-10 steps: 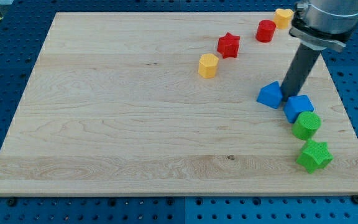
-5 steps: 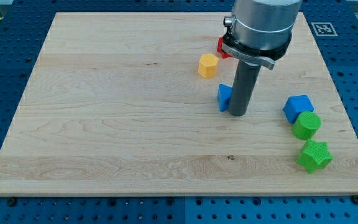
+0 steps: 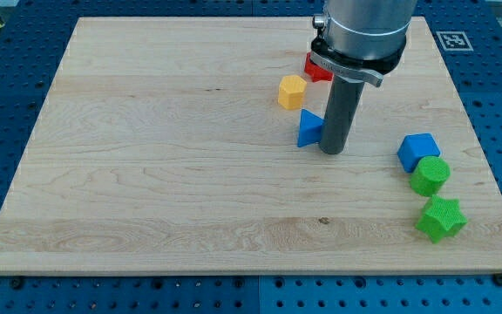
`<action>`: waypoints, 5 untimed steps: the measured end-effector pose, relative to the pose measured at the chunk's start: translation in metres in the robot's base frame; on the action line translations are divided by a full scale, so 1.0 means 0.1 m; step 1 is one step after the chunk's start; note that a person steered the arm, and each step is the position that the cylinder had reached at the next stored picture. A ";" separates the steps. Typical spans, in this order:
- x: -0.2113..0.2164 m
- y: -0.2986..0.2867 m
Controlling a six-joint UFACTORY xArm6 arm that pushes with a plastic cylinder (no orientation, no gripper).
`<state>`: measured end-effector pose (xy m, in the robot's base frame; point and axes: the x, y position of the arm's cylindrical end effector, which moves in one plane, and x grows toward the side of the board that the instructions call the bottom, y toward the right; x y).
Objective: Separate the triangle from the blue cube
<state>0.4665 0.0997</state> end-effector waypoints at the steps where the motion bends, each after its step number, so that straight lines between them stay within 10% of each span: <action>1: -0.05 -0.01; 5: -0.24 -0.25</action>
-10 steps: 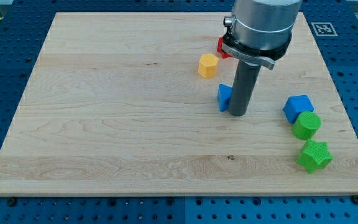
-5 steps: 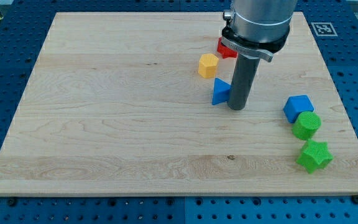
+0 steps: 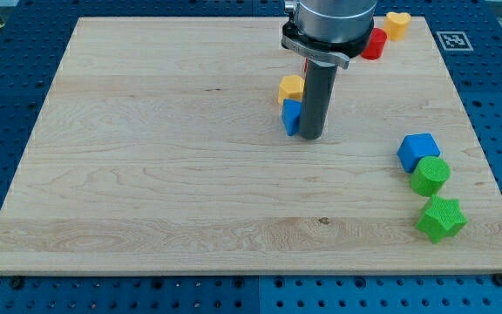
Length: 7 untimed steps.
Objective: Separate the triangle from the blue cube
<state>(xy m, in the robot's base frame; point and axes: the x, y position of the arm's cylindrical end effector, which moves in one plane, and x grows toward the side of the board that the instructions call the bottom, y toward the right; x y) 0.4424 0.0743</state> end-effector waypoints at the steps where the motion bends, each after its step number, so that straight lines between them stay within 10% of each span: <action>1: 0.00 0.00; 7: -0.25 -0.20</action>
